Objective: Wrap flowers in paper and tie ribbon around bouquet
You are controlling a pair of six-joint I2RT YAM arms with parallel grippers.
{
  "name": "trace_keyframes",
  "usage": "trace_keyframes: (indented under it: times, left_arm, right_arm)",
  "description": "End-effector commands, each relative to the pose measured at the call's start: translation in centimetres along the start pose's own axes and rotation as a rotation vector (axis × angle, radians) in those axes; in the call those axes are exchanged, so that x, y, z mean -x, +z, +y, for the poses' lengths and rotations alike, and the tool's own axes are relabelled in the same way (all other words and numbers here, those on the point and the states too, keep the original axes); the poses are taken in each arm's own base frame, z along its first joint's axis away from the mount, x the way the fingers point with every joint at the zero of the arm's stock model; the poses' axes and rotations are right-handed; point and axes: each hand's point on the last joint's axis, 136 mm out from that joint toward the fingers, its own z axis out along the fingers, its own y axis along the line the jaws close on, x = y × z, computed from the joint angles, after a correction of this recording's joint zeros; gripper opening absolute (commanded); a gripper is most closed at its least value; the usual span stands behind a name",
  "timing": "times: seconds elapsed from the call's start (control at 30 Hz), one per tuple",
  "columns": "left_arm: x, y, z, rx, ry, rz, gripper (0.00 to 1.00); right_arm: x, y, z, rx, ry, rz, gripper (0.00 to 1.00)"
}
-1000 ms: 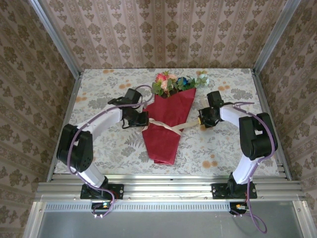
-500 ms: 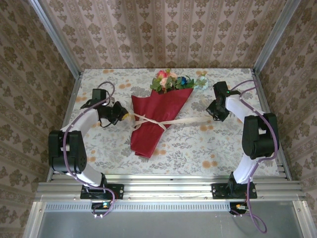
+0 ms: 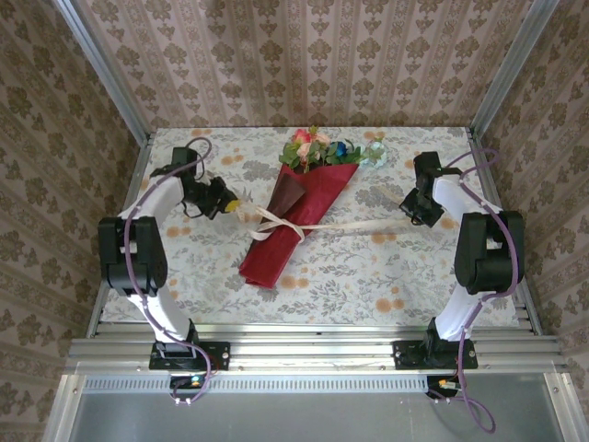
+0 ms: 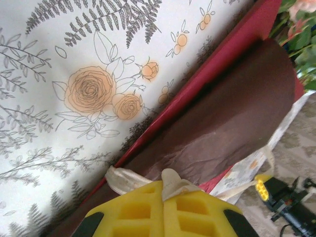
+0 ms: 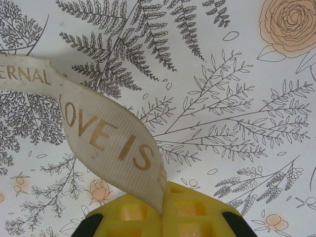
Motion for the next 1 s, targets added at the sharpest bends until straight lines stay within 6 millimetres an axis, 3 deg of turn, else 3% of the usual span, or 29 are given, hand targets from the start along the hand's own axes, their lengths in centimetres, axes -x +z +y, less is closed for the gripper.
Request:
trace_keyframes:
  times: [0.0,0.23,0.33,0.5,0.6,0.73,0.9,0.97]
  left_arm:
    - [-1.1,-1.3,1.0,0.187,0.121,0.071,0.00]
    - [-1.0,-4.4,1.6,0.771,0.568,0.046,0.00]
    - [-0.2,-5.7,0.2,0.990,0.747,-0.039,0.00]
    - [0.1,-6.3,-3.0,1.175,0.951,-0.176,0.01]
    - [0.1,-4.6,-2.0,1.098,0.888,-0.128,0.17]
    - [-0.1,-2.7,0.0,0.898,0.654,-0.032,0.32]
    - [-1.7,-2.8,-1.4,0.622,0.366,-0.078,0.55]
    - [-3.2,-2.0,-2.4,0.435,0.169,-0.079,0.60]
  right_arm:
    - [0.1,0.4,-0.7,-0.039,-0.011,0.011,0.00]
    - [0.4,0.7,-0.6,-0.058,-0.011,0.019,0.00]
    - [0.5,0.7,-0.7,-0.063,-0.008,0.014,0.00]
    - [0.4,0.9,-0.3,-0.047,-0.007,0.030,0.00]
    - [-0.1,1.4,0.3,-0.026,-0.006,0.067,0.00]
    - [-1.2,1.9,1.2,0.006,0.011,0.139,0.00]
    - [-1.9,1.5,1.6,0.031,0.029,0.157,0.00]
    - [-2.1,1.5,1.4,0.029,0.028,0.157,0.00]
